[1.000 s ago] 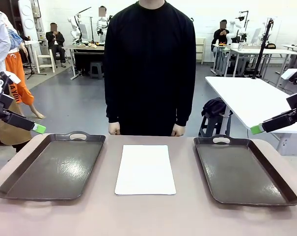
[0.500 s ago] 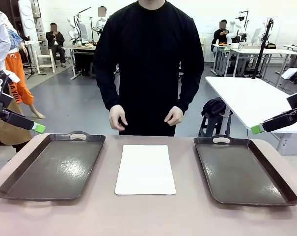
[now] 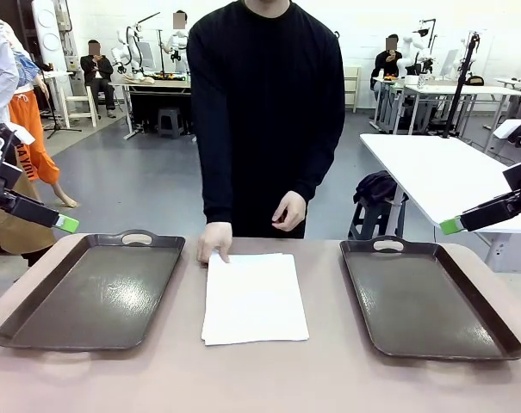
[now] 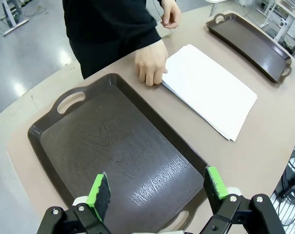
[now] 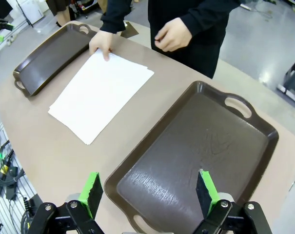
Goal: Sort the A4 documents.
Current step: Receive the A4 Paper.
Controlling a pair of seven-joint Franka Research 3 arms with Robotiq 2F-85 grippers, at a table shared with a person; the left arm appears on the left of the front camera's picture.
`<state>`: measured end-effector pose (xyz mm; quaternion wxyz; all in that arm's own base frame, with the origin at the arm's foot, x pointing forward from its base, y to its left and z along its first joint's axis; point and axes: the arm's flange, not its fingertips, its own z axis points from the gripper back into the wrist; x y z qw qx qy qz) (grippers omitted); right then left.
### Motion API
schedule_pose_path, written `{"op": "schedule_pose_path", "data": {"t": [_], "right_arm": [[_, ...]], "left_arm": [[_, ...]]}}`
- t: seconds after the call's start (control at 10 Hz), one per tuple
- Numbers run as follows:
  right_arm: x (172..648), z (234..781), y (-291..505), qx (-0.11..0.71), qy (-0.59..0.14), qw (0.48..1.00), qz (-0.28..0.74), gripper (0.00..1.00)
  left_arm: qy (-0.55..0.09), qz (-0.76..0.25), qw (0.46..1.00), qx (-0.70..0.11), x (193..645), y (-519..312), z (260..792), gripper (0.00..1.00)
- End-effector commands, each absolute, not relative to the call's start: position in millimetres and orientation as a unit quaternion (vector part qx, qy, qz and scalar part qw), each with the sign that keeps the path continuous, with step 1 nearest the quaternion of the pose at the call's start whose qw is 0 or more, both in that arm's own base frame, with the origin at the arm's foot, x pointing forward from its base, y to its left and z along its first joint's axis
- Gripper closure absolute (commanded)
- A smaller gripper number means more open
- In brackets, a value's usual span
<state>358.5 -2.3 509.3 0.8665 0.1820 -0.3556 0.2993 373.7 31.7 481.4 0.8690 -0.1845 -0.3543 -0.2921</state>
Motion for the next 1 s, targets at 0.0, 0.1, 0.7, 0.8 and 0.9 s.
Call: {"op": "schedule_pose_path", "data": {"t": [0.0, 0.1, 0.7, 0.8, 0.9], "right_arm": [[358.5, 508.4, -3.5, 0.191, -0.357, 0.862, 0.305, 0.0], [358.5, 508.4, -3.5, 0.191, -0.357, 0.862, 0.305, 0.0], [358.5, 508.4, -3.5, 0.191, -0.357, 0.862, 0.305, 0.0], [358.5, 508.4, -3.5, 0.191, -0.357, 0.862, 0.305, 0.0], [358.5, 508.4, -3.5, 0.191, -0.357, 0.862, 0.305, 0.0]], "left_arm": [[-0.356, -0.3, 0.864, -0.19, 374.7, 33.3, 478.4, 0.0], [-0.356, -0.3, 0.864, -0.19, 374.7, 33.3, 478.4, 0.0], [-0.356, -0.3, 0.864, -0.19, 374.7, 33.3, 478.4, 0.0], [-0.356, -0.3, 0.864, -0.19, 374.7, 33.3, 478.4, 0.0], [-0.356, -0.3, 0.864, -0.19, 374.7, 33.3, 478.4, 0.0]]}}
